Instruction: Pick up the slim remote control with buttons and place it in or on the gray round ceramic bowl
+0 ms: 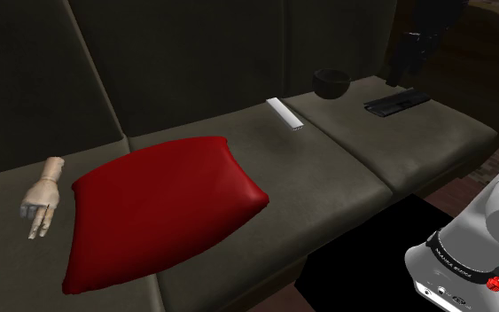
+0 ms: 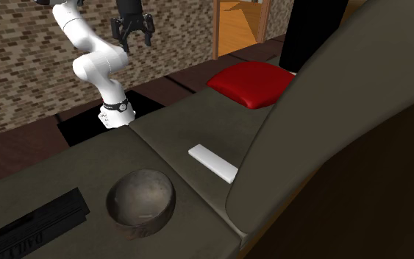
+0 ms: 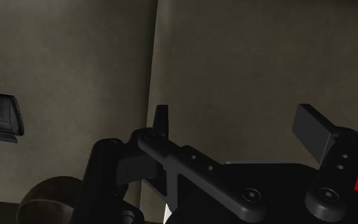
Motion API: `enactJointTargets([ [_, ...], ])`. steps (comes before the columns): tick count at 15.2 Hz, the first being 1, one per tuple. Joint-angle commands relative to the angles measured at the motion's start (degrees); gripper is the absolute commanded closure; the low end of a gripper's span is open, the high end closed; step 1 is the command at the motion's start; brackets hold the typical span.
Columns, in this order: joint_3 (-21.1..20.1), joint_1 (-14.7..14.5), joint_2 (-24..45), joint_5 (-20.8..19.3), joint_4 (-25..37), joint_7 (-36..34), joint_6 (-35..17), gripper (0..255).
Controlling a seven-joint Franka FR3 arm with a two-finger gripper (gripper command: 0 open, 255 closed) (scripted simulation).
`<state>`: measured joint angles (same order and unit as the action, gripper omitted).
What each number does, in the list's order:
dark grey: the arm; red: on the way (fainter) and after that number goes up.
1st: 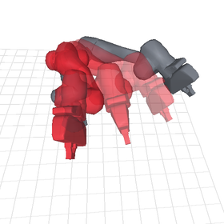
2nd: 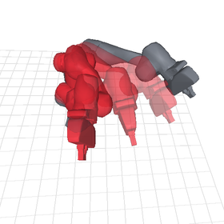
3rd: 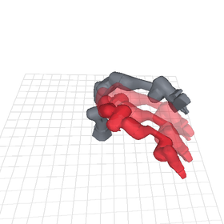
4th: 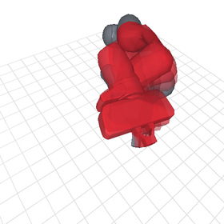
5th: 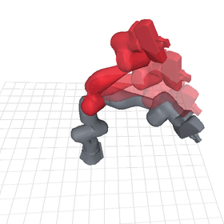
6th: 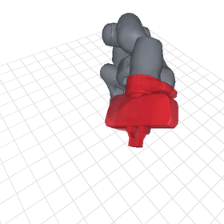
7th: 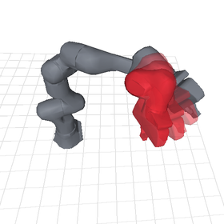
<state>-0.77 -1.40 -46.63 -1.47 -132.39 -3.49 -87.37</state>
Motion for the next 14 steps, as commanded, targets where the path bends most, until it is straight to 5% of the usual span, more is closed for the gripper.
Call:
enactJointTargets([
  [1, 0.0, 0.0, 0.0, 0.0, 0.0, 0.0, 0.0, 0],
  [14, 2.47, 0.72, 21.77, -1.51, 0.36, 2.66, -23.78, 0],
])
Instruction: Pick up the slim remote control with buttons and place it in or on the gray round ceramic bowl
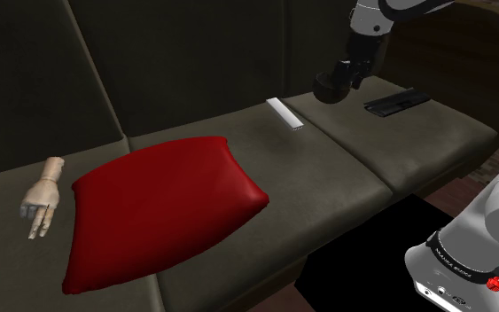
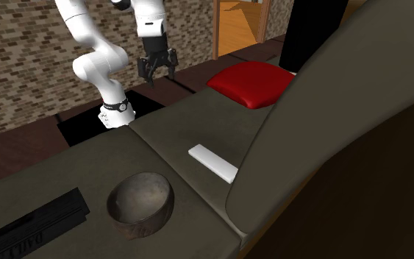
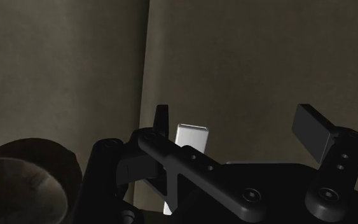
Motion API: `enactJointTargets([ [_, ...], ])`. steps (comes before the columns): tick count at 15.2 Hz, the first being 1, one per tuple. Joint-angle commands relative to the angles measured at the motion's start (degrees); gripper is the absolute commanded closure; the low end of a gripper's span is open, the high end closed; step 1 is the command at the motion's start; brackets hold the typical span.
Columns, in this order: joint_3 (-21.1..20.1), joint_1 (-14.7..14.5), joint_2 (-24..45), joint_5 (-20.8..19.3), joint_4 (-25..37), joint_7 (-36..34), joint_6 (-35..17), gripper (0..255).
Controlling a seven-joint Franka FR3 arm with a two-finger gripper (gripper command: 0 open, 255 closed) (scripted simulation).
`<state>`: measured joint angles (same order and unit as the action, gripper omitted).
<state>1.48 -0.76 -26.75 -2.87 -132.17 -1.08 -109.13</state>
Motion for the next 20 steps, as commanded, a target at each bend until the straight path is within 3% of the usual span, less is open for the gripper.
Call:
enactJointTargets([
  [1, 0.4, 0.12, 3.86, -0.14, 0.74, 0.46, -3.58, 0],
  [11, 1.71, 0.49, 24.63, 0.38, 11.16, 2.72, -15.75, 0],
  [20, 1.95, 1.33, 44.16, 1.87, 27.34, 4.92, -20.72, 0],
])
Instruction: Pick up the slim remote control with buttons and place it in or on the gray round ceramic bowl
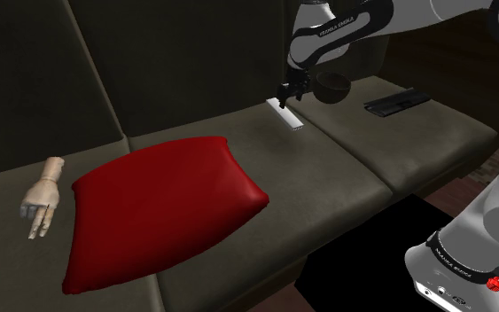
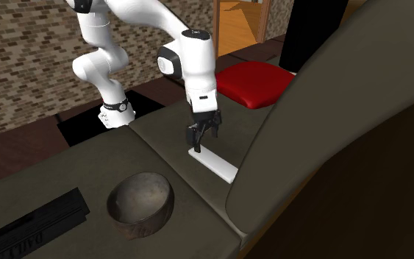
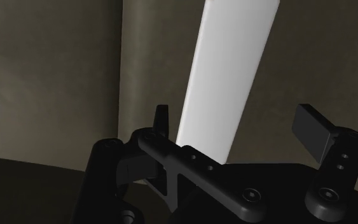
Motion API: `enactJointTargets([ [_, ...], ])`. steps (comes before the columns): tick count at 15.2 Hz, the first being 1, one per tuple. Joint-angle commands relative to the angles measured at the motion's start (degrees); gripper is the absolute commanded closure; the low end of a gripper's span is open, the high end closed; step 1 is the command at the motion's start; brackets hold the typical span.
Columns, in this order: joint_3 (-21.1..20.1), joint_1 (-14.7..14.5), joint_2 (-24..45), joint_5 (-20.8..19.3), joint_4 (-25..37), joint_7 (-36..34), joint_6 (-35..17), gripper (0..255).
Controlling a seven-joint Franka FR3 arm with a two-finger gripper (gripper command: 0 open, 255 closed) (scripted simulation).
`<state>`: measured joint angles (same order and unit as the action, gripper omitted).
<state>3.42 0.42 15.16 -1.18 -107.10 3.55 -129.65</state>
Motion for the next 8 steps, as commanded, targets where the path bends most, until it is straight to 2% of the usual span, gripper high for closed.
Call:
enactJointTargets([
  [1, -0.02, 0.29, 4.49, 0.35, 4.52, 0.51, -0.37, 0],
  [2, -0.06, 0.39, 6.13, 0.46, 6.23, 0.66, -0.44, 0],
  [8, -0.1, 0.54, 8.99, 0.62, 5.7, 0.76, -3.82, 0],
])
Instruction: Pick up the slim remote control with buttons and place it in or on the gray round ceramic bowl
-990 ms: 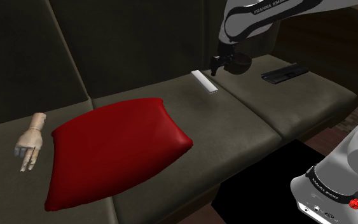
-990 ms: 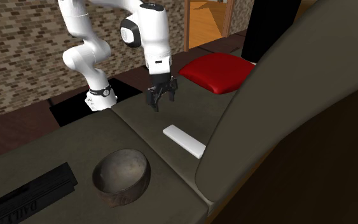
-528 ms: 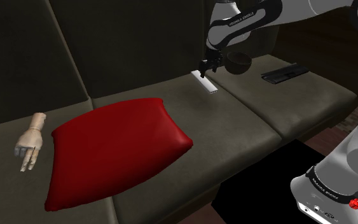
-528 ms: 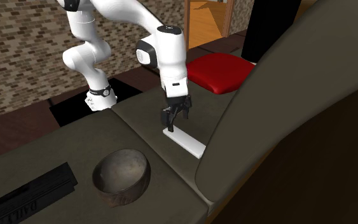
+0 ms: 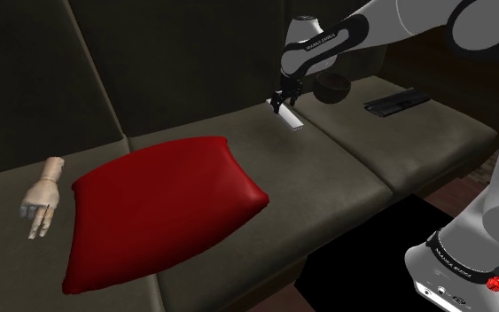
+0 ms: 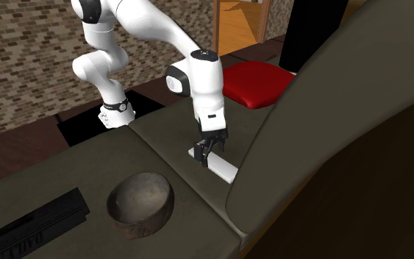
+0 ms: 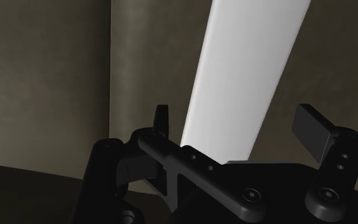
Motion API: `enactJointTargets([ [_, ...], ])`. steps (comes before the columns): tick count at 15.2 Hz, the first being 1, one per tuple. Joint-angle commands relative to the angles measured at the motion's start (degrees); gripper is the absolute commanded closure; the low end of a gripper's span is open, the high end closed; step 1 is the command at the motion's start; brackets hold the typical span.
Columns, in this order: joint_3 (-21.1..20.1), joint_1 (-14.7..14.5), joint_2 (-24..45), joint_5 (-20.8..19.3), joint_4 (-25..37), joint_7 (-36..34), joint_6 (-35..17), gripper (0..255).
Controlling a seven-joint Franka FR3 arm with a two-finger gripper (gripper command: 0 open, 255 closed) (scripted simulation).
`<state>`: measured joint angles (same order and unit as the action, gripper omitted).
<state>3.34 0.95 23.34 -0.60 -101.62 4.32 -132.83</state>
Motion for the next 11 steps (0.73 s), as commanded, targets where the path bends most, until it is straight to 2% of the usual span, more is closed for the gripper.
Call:
enactJointTargets([
  [1, -0.03, 0.03, 1.32, 0.06, 0.17, 0.0, -1.18, 0],
  [9, -0.04, 0.05, 1.62, 0.08, 0.15, 0.01, -1.49, 0],
  [10, -0.04, 0.05, 1.62, 0.08, 0.16, 0.01, -1.49, 255],
  [11, -0.04, 0.05, 1.62, 0.08, 0.15, 0.01, -1.49, 255],
])
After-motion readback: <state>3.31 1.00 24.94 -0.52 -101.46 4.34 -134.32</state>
